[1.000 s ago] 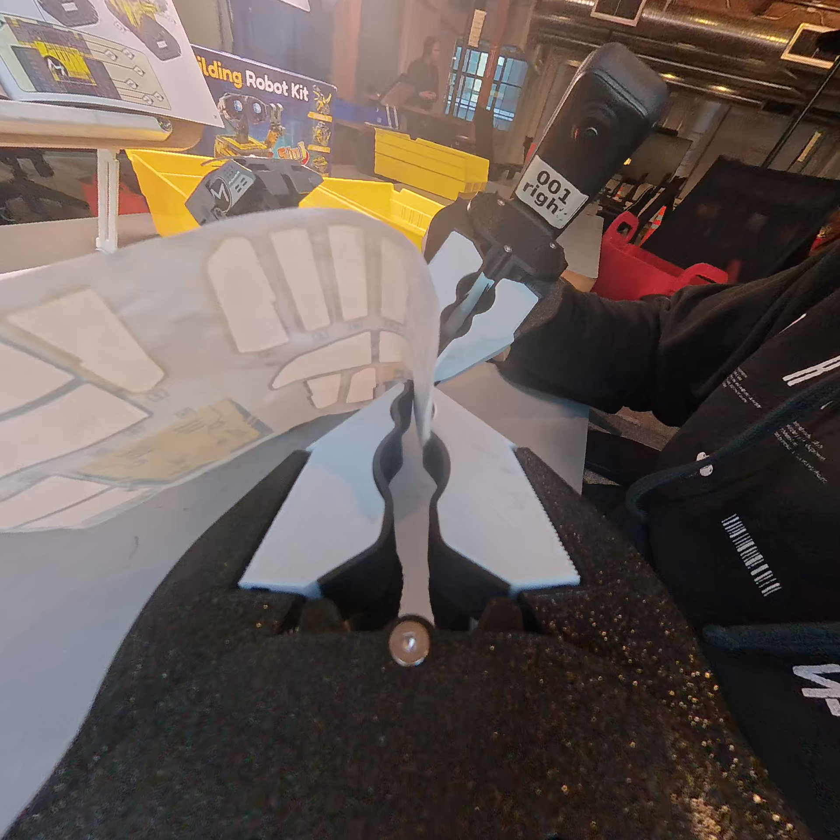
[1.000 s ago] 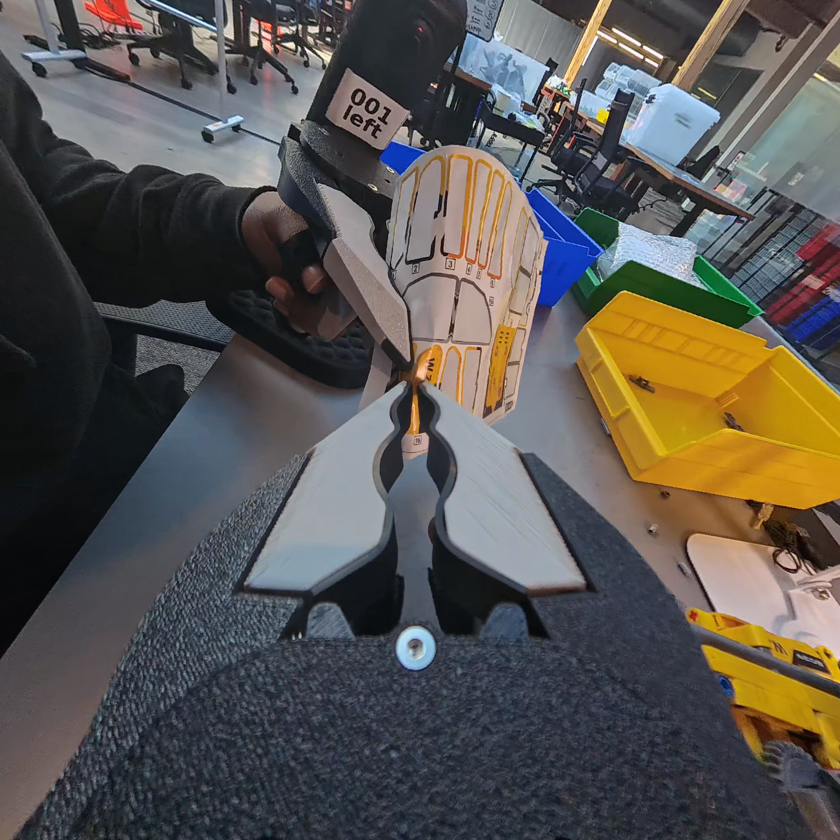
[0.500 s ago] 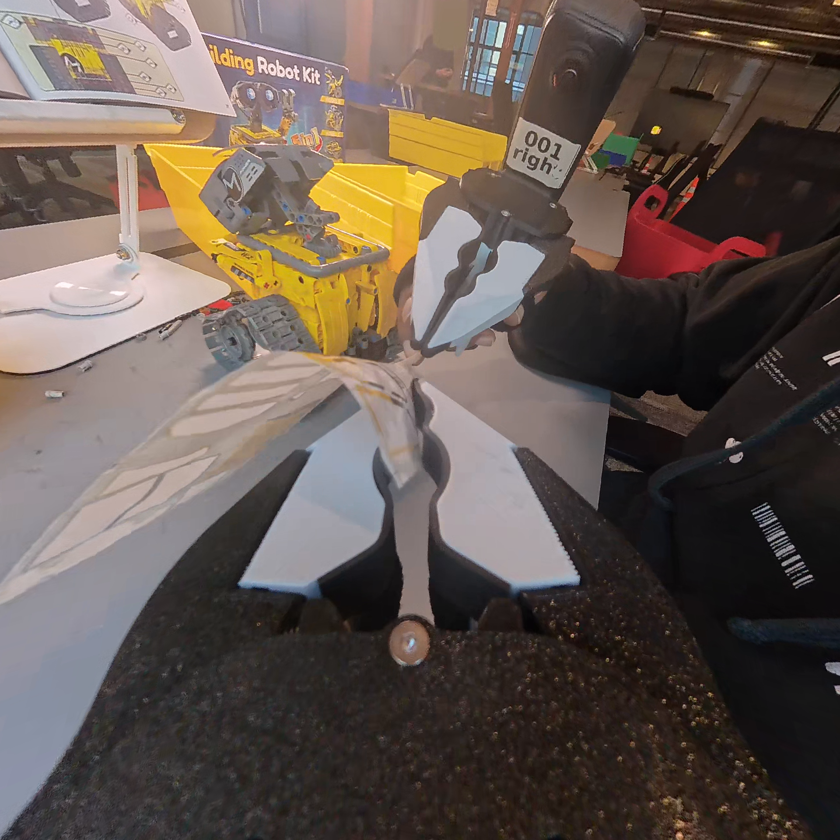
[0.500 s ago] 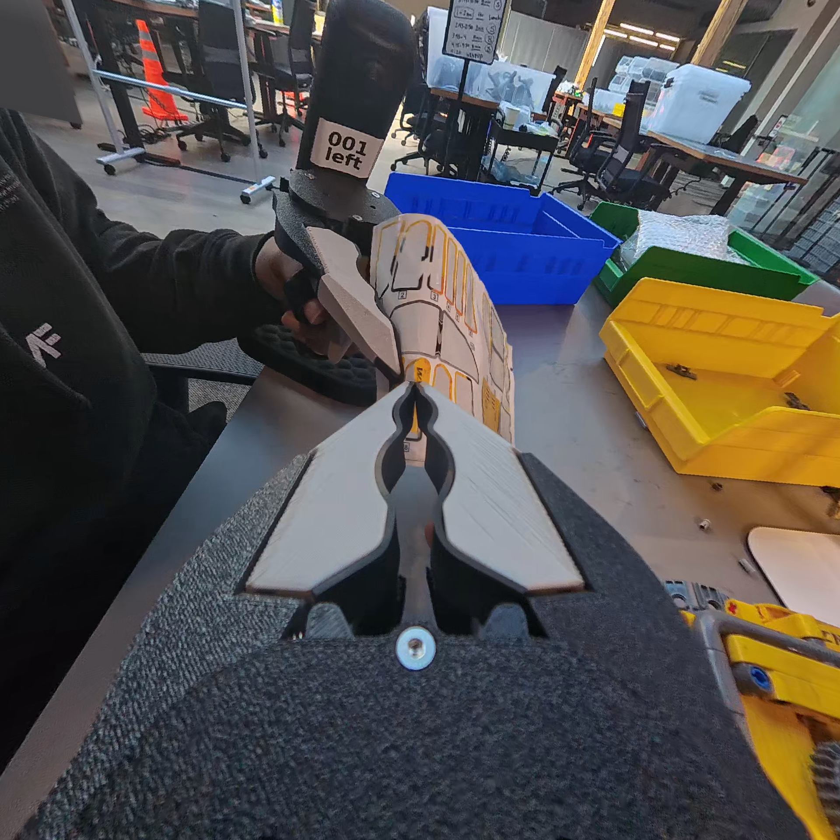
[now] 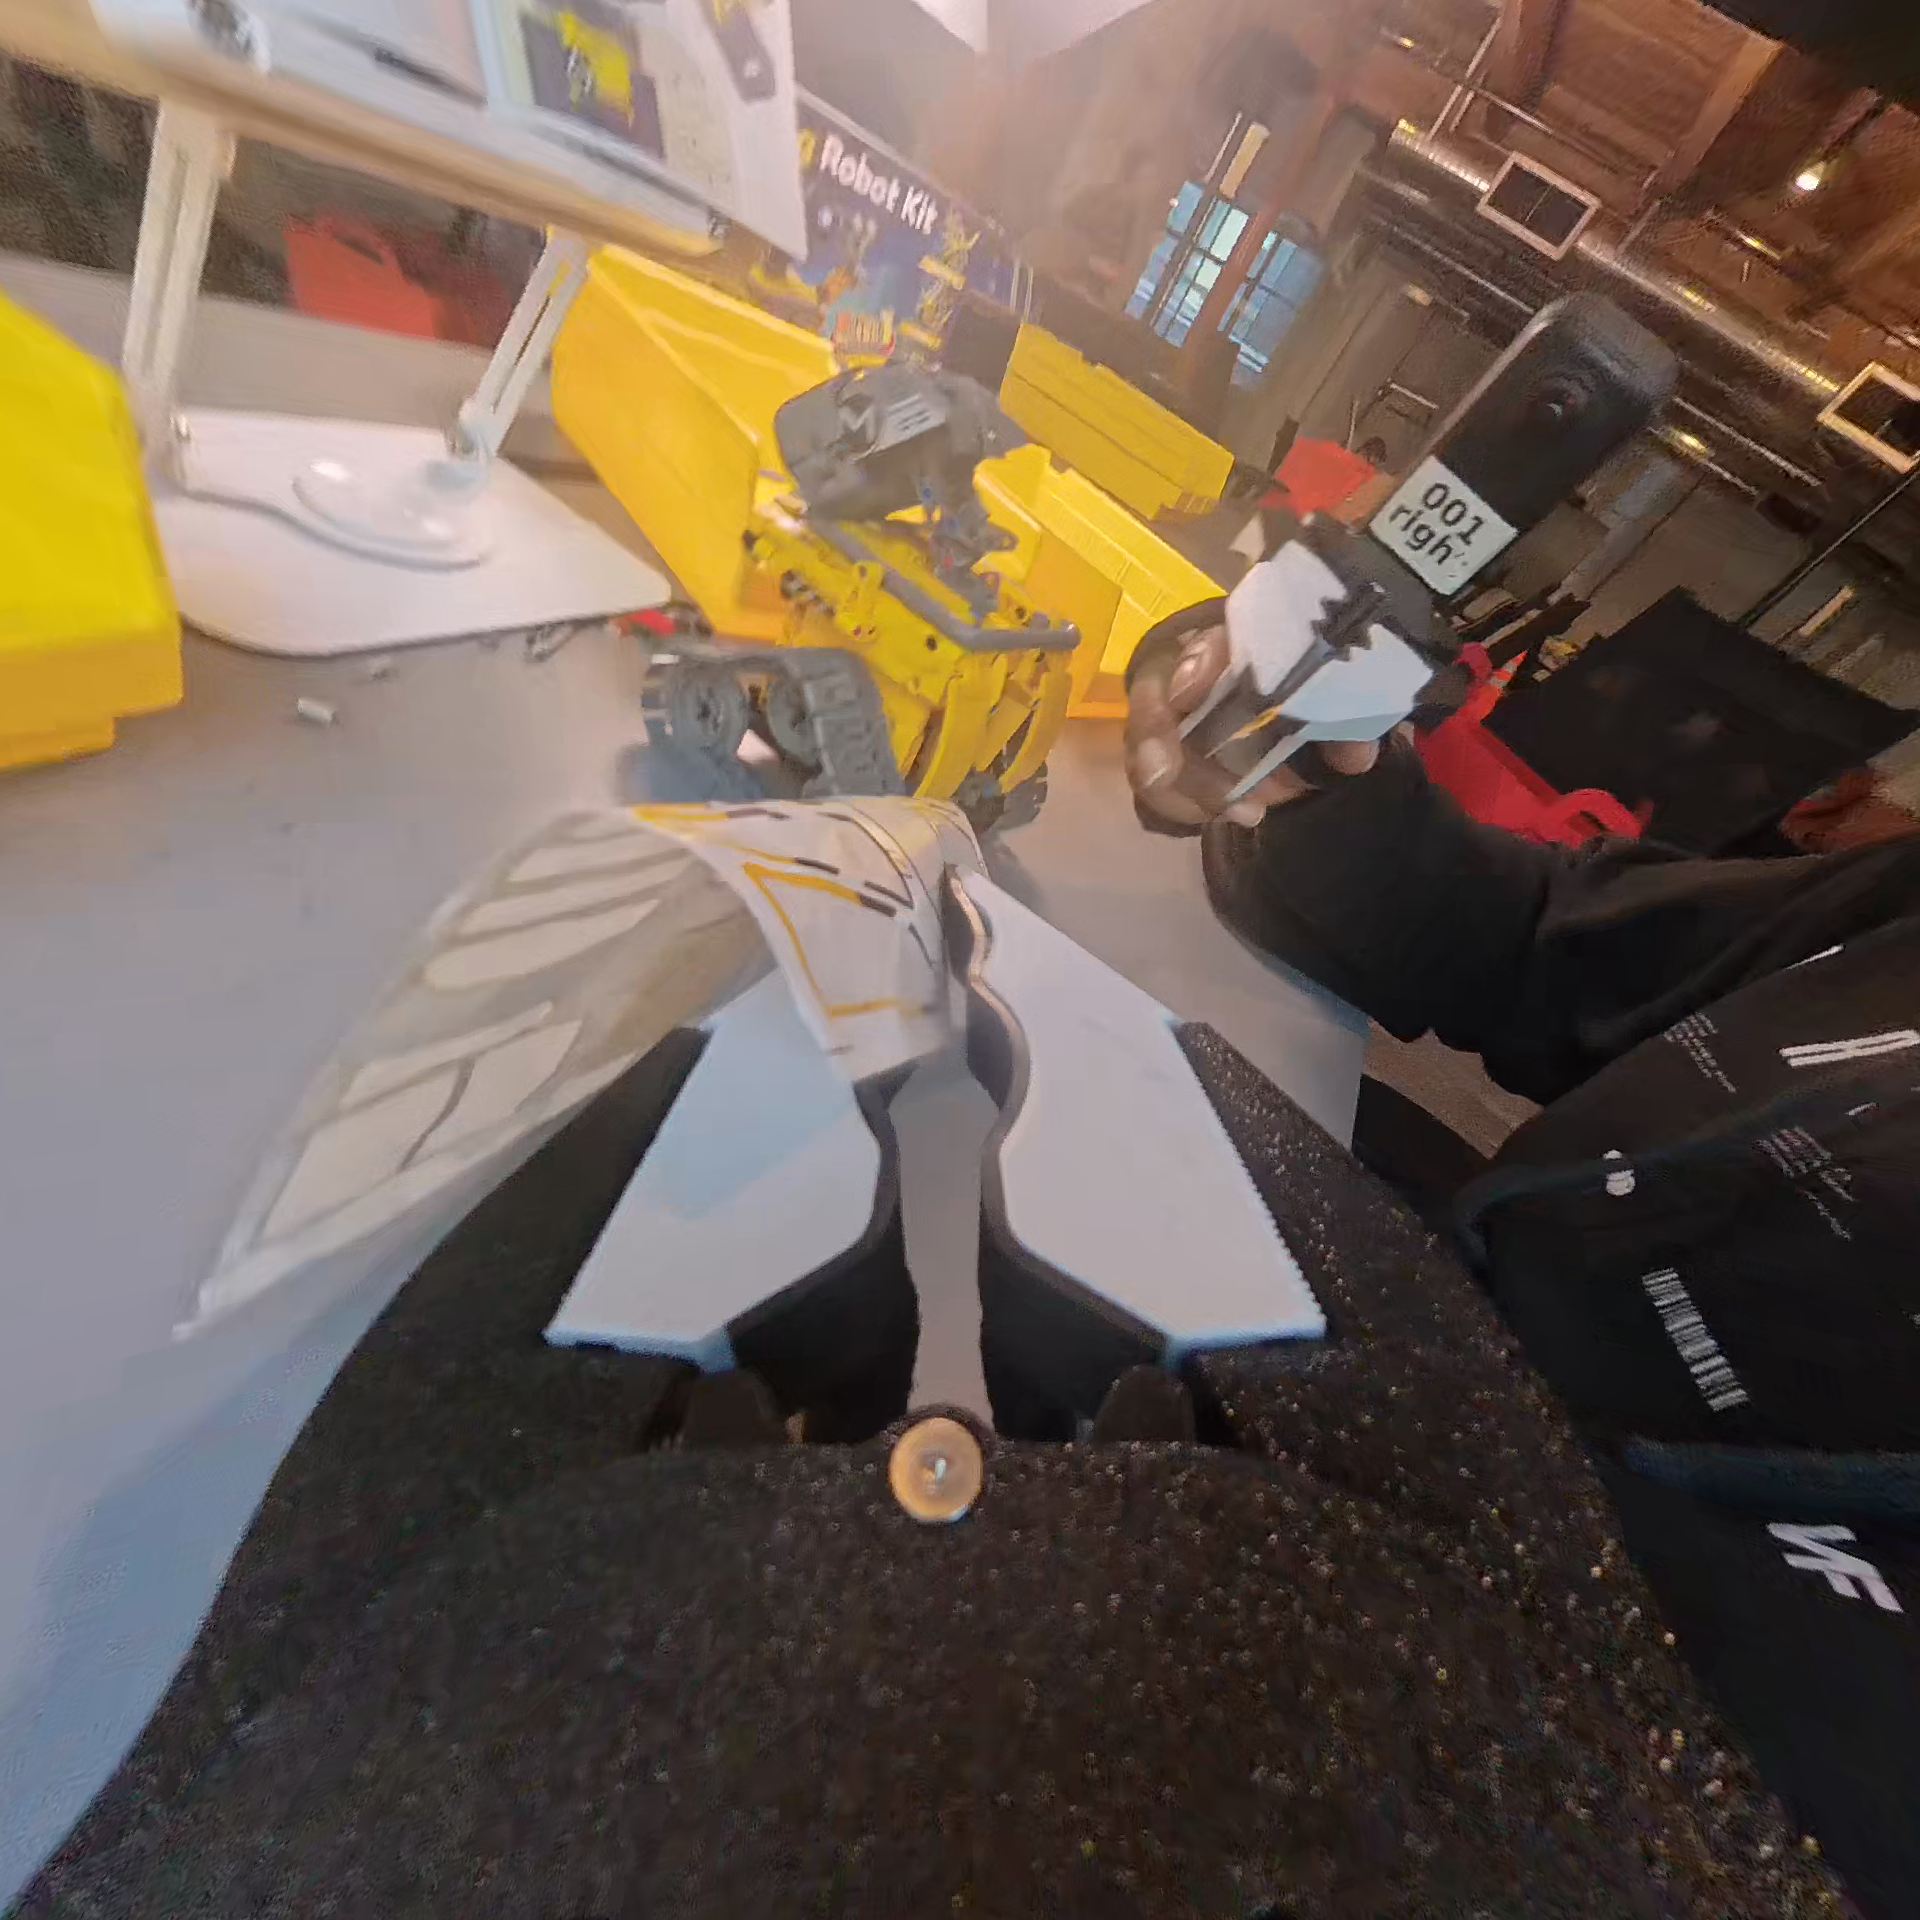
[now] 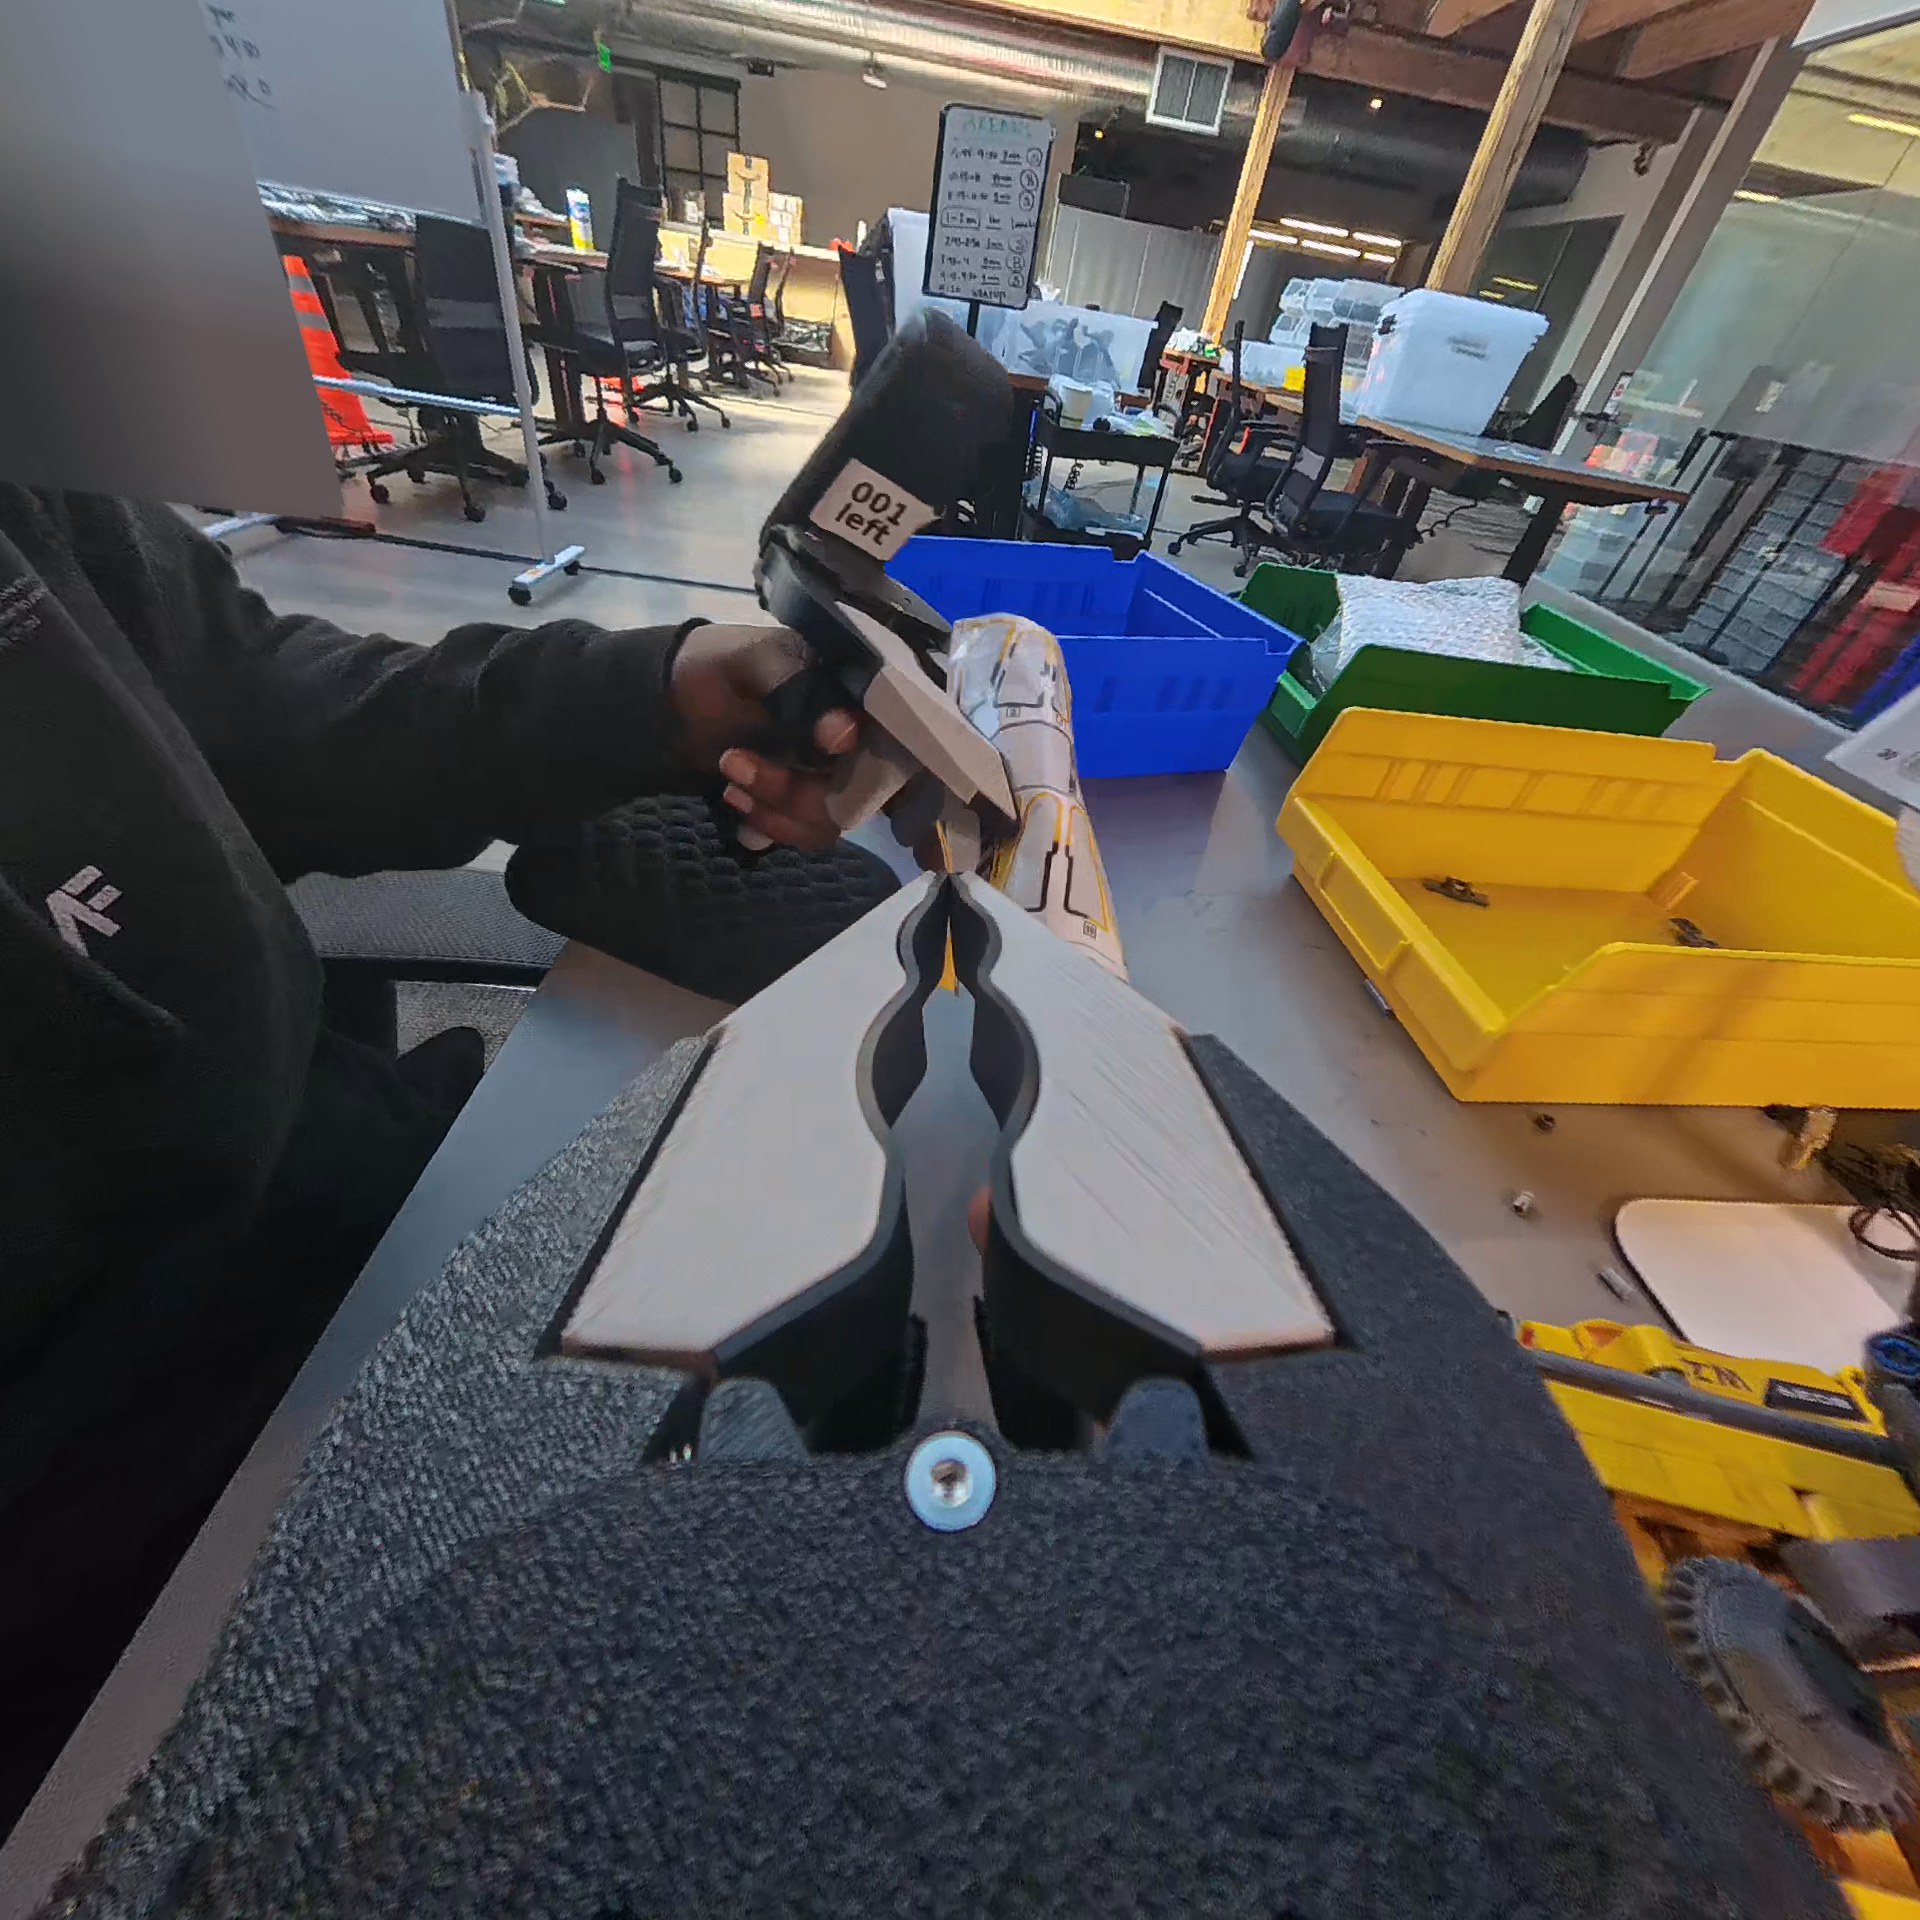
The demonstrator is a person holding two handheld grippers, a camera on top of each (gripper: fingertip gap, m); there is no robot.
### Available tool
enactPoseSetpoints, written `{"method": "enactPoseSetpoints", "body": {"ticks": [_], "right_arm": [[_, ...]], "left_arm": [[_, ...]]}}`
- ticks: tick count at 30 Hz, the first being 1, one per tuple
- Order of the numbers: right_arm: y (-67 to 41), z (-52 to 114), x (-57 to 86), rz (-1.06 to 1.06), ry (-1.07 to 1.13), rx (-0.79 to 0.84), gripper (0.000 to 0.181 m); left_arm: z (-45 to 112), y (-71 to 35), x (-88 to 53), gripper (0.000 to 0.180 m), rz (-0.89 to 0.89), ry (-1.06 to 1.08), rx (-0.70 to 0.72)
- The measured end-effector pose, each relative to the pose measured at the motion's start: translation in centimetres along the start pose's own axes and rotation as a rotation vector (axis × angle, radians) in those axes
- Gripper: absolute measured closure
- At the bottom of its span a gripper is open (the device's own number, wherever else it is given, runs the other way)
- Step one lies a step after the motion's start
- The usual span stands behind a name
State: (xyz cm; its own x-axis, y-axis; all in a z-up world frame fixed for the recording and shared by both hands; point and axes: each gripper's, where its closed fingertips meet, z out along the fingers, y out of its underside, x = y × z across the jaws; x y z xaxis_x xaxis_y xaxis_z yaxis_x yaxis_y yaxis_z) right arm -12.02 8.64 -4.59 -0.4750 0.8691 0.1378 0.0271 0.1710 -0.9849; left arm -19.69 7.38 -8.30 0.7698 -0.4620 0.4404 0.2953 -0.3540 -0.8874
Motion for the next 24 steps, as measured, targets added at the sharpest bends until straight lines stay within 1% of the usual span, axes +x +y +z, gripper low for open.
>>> {"method": "enactPoseSetpoints", "body": {"ticks": [1, 3, 4, 7, 9, 11, 13, 15, 16, 18, 19, 20, 22, 23, 24], "right_arm": [[-0.1, -0.2, 0.3, 0.004, 0.011, 0.004, 0.181], [-0.1, -0.5, 0.7, 0.008, 0.030, 0.003, 0.181], [0.0, -0.7, 0.9, 0.005, 0.039, -0.001, 0.181], [0.2, -0.9, 1.2, -0.001, 0.052, -0.013, 0.181], [0.4, -0.9, 1.4, -0.002, 0.060, -0.023, 0.181], [0.7, -1.0, 1.6, -0.002, 0.065, -0.030, 0.181], [0.9, -1.0, 1.8, -0.015, 0.076, -0.041, 0.181], [1.2, -1.1, 2.0, -0.061, 0.100, -0.061, 0.181], [1.4, -1.1, 2.1, -0.092, 0.112, -0.072, 0.181], [1.5, -1.1, 2.1, -0.162, 0.137, -0.087, 0.181], [1.5, -1.1, 2.0, -0.205, 0.153, -0.090, 0.181], [1.3, -1.2, 1.8, -0.264, 0.177, -0.084, 0.181], [0.9, -1.3, 1.3, -0.425, 0.235, -0.065, 0.181], [0.7, -1.4, 1.1, -0.515, 0.274, -0.059, 0.181], [0.6, -1.5, 0.9, -0.614, 0.313, -0.056, 0.181]], "left_arm": [[-0.5, 0.4, -1.7, 0.180, -0.079, -0.016, -0.045], [-1.9, 1.4, -5.7, 0.180, -0.256, -0.120, -0.096], [-2.6, 2.2, -6.8, 0.176, -0.326, -0.142, -0.131], [-4.2, 4.7, -8.5, 0.144, -0.422, -0.215, -0.246], [-5.0, 6.1, -8.6, 0.118, -0.407, -0.271, -0.327], [-5.9, 7.1, -8.2, 0.105, -0.367, -0.314, -0.389], [-7.2, 7.8, -7.6, 0.101, -0.302, -0.366, -0.451], [-8.7, 8.1, -7.3, 0.104, -0.193, -0.457, -0.504], [-9.3, 7.9, -6.7, 0.105, -0.152, -0.476, -0.506], [-9.6, 6.5, -5.3, 0.110, -0.108, -0.468, -0.435], [-9.2, 5.3, -4.1, 0.115, -0.089, -0.423, -0.361], [-8.3, 3.8, -2.4, 0.121, -0.085, -0.336, -0.268], [-5.7, 1.1, 1.8, 0.128, -0.133, -0.093, -0.082], [-4.3, 0.3, 3.6, 0.131, -0.181, 0.029, -0.015], [-2.9, 0.1, 5.1, 0.130, -0.230, 0.137, 0.014]]}}
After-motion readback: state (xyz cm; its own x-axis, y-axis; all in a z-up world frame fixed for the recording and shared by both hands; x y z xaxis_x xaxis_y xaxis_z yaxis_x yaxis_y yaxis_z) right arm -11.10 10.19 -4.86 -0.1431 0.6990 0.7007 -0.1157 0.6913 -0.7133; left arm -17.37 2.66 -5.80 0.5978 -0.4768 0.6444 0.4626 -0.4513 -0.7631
